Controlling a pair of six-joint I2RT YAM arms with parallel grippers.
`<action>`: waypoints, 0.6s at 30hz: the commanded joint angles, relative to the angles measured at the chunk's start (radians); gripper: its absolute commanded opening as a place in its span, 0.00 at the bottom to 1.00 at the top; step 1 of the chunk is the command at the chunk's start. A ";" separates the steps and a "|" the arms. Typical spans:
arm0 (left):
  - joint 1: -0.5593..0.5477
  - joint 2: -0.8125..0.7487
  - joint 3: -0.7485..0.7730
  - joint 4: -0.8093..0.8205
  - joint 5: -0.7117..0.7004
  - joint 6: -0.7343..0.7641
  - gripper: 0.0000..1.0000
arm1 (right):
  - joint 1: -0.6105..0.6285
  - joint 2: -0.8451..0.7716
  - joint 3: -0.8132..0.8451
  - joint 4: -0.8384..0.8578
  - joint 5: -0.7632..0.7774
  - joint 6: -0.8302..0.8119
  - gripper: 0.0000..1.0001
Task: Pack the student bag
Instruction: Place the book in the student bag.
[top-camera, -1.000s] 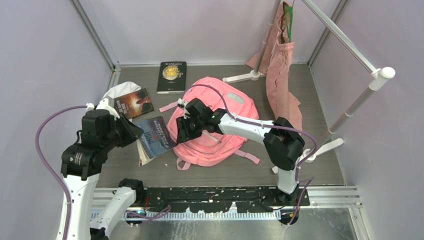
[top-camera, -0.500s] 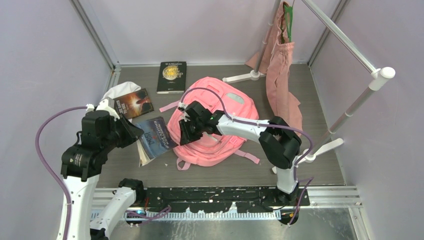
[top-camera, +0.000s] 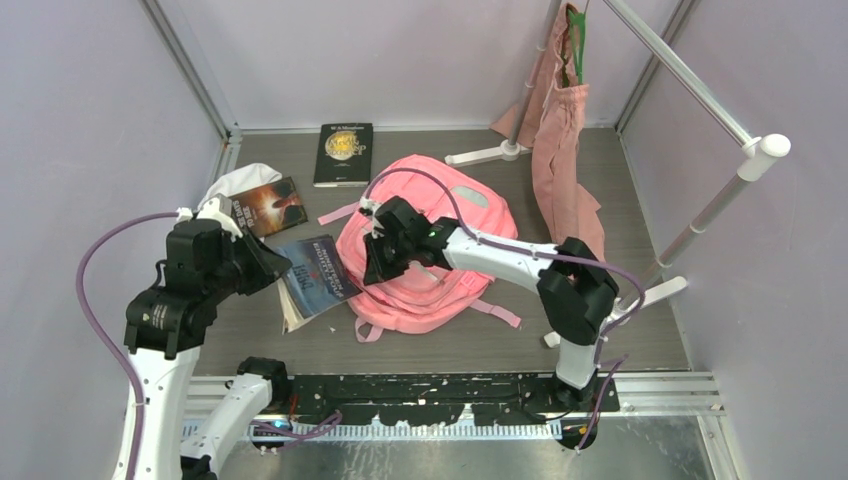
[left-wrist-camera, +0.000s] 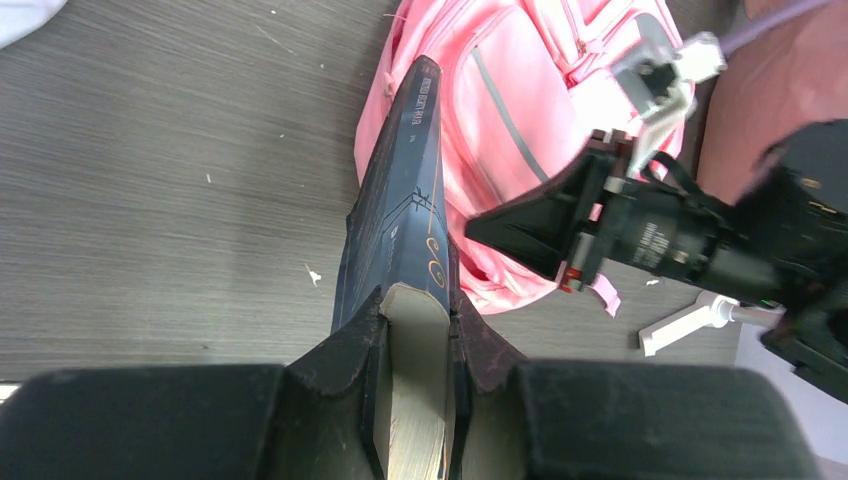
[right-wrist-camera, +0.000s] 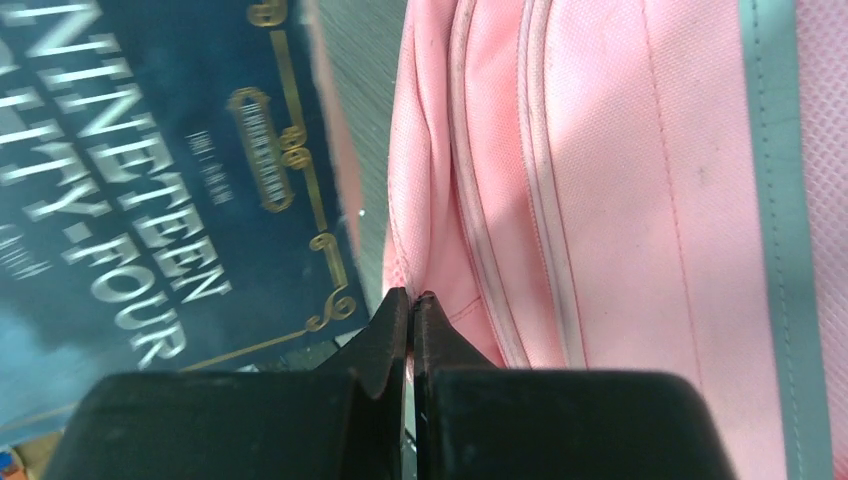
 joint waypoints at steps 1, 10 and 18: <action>0.001 -0.005 0.013 0.161 0.043 -0.027 0.00 | -0.020 -0.201 0.005 -0.006 0.028 -0.019 0.01; 0.001 -0.004 -0.041 0.247 0.126 -0.110 0.00 | -0.089 -0.408 -0.031 0.005 0.101 0.007 0.01; 0.001 -0.135 -0.419 0.881 0.319 -0.587 0.00 | -0.122 -0.468 -0.033 0.069 0.075 0.071 0.01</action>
